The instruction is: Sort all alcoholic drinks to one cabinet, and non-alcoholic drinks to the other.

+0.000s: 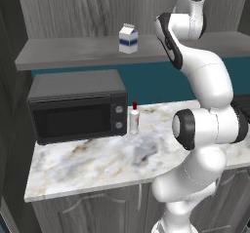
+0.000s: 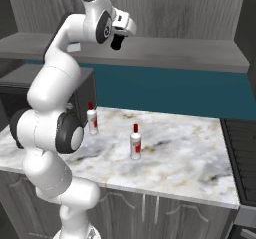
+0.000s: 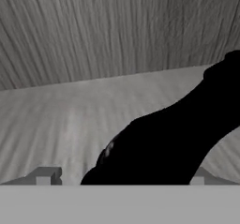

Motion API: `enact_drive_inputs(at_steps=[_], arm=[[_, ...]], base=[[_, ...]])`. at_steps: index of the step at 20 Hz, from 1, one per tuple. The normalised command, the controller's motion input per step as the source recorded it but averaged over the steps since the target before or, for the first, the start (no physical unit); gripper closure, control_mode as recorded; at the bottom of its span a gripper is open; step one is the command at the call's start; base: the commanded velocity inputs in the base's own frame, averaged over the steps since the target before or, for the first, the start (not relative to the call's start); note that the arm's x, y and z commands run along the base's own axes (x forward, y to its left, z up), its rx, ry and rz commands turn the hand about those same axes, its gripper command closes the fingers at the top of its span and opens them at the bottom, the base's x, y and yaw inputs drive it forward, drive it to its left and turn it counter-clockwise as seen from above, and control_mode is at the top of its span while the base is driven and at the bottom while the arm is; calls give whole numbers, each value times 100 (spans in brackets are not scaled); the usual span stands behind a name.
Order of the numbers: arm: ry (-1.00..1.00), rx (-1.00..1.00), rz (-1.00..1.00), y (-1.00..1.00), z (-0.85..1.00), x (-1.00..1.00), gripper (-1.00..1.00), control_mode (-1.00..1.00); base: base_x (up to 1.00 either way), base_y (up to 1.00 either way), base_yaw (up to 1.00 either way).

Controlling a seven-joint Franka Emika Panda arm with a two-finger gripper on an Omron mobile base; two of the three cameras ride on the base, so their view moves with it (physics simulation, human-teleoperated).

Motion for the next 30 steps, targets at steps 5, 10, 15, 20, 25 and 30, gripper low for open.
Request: enact_drive_inputs(at_steps=[5, 10, 15, 20, 25, 30], arm=[[-7, 6, 3, 0, 0, 1, -100, -100], [-8, 5, 2, 0, 0, 0, -100, -100], [-7, 5, 2, 0, 0, 0, -100, -100], [-3, 7, 2, 0, 0, 8, -100, -100], [0, 5, 2, 0, 0, 3, -100, -100], [-2, 3, 1, 0, 0, 0, -100, -100]], base=[[0, 0, 0], [0, 0, 0], [0, 0, 0], [0, 0, 0], [0, 0, 0], [0, 0, 0]])
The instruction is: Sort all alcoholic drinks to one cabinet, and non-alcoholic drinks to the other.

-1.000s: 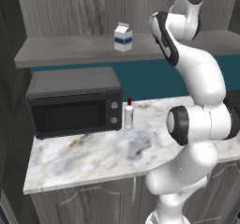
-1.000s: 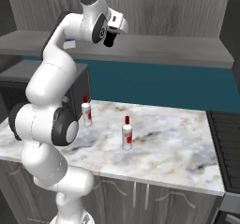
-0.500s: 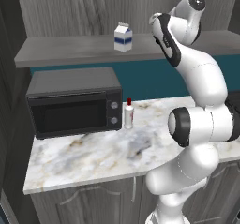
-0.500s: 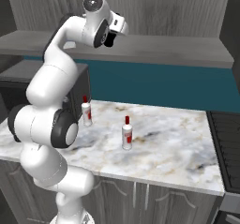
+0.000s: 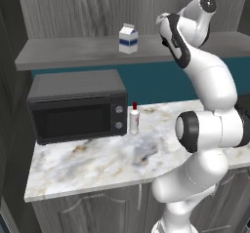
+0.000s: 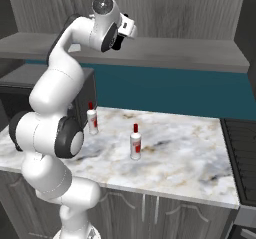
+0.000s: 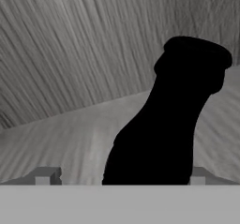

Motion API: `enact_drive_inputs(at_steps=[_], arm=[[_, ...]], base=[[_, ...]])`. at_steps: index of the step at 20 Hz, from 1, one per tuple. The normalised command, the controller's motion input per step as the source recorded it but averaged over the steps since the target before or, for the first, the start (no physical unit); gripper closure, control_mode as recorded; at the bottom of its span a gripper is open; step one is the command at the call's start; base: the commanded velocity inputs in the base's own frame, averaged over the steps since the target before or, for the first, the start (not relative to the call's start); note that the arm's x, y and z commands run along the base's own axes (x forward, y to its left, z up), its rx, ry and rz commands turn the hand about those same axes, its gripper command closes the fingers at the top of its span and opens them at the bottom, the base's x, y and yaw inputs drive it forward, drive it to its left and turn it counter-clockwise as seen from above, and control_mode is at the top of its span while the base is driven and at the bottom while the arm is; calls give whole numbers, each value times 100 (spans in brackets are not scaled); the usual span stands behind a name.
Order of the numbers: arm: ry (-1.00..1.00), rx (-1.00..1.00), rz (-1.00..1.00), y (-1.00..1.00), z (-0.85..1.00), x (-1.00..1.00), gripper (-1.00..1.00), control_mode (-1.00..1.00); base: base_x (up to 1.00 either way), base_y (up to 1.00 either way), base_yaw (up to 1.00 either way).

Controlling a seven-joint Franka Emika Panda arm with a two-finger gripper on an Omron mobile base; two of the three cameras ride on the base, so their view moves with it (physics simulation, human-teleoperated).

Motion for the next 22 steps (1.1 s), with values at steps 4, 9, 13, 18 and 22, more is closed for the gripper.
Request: enact_drive_inputs(at_steps=[4, 9, 13, 18, 22], arm=[[-2, 1, 1, 0, 0, 0, -100, -100], [0, 1, 1, 3, 0, 0, -100, -100], [0, 0, 0, 23, 0, 0, -100, -100], [0, 0, 1, 9, 0, 0, -100, -100], [0, 0, 0, 1, 0, 2, -100, -100]], base=[[0, 0, 0], [0, 0, 0], [0, 0, 0], [0, 0, 0], [0, 0, 0]])
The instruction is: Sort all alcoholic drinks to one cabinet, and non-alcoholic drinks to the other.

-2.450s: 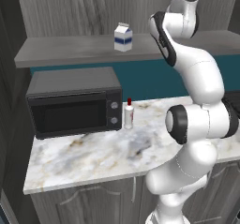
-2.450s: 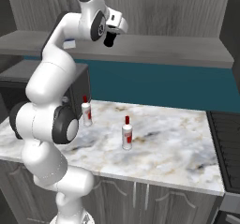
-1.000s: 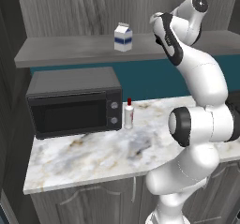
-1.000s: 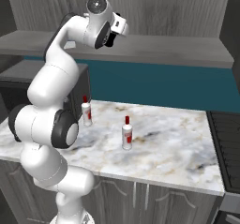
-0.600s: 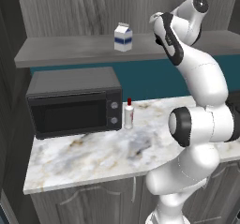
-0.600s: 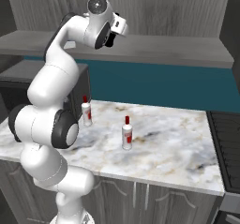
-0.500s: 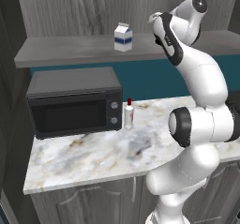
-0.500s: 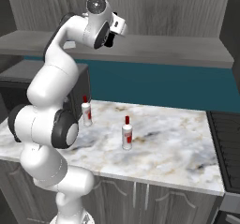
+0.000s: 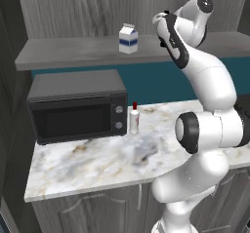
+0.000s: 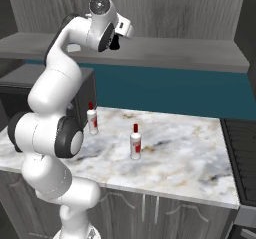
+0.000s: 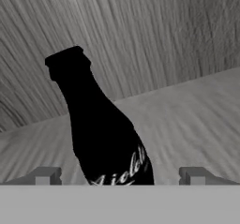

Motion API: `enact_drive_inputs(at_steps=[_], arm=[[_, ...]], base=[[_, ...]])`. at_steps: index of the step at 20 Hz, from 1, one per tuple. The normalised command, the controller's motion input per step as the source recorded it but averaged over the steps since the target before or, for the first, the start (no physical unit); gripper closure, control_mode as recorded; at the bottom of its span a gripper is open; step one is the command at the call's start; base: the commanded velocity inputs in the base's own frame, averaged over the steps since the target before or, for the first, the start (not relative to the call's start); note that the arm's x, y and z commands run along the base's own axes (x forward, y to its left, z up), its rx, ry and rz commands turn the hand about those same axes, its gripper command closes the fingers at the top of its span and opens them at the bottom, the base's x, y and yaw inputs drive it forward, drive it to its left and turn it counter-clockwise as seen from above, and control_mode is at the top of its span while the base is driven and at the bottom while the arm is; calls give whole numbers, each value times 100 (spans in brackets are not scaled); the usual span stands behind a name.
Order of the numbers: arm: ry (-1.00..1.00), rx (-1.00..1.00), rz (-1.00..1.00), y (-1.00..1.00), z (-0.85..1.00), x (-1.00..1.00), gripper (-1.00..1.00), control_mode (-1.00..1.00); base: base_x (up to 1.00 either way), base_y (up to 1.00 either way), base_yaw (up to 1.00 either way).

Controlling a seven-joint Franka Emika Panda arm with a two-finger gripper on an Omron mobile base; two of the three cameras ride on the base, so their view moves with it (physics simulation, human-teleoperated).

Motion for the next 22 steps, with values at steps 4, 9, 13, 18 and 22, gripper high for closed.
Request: enact_drive_inputs(at_steps=[4, 9, 13, 18, 22], arm=[[0, 0, 0, 0, 0, 1, -100, -100], [0, 0, 0, 0, 0, -2, -100, -100], [0, 0, 0, -6, 8, -52, -100, -100], [0, 0, 0, -25, 17, -99, -100, -100], [5, 0, 0, -21, 1, -100, -100, -100]], base=[[0, 0, 0], [0, 0, 0], [0, 0, 0], [0, 0, 0], [0, 0, 0]])
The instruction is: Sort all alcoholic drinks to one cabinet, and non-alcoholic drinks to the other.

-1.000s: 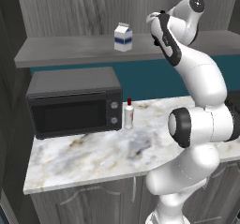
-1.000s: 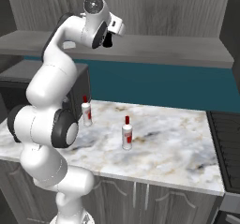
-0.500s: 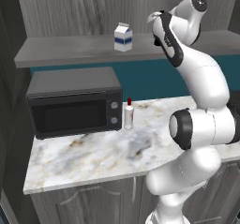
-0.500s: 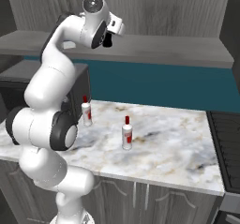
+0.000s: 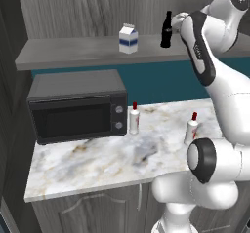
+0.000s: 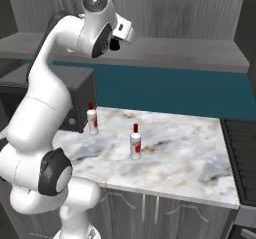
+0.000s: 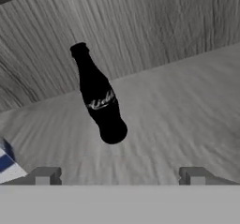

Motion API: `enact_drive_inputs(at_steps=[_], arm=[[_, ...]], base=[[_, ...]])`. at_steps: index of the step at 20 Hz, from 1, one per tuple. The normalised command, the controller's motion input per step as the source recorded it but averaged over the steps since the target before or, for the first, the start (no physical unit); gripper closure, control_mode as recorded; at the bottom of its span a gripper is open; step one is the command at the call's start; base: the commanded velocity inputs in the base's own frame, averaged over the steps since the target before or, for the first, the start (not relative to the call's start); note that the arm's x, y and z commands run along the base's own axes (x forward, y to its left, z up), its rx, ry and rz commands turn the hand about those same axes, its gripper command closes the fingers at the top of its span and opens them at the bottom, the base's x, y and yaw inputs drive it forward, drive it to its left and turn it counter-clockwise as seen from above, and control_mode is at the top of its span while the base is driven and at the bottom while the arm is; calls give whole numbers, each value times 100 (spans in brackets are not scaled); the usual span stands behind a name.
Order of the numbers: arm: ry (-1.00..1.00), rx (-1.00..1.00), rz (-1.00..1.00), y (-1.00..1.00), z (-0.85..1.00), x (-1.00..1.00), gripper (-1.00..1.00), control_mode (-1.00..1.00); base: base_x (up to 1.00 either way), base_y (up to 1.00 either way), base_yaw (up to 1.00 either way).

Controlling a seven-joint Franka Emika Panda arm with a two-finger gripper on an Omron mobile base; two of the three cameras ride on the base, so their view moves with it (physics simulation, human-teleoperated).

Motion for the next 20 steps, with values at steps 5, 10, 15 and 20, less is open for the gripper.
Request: enact_drive_inputs(at_steps=[5, 10, 15, 20], arm=[[7, 0, 0, -8, 0, -100, -100, -100], [8, 0, 1, 0, 0, -100, -100, -100], [4, 0, 10, 0, -2, -93, -100, -100], [0, 0, 25, -5, -27, -60, -100, -100]], base=[[0, 0, 0], [0, 0, 0], [0, 0, 0], [0, 0, 0]])
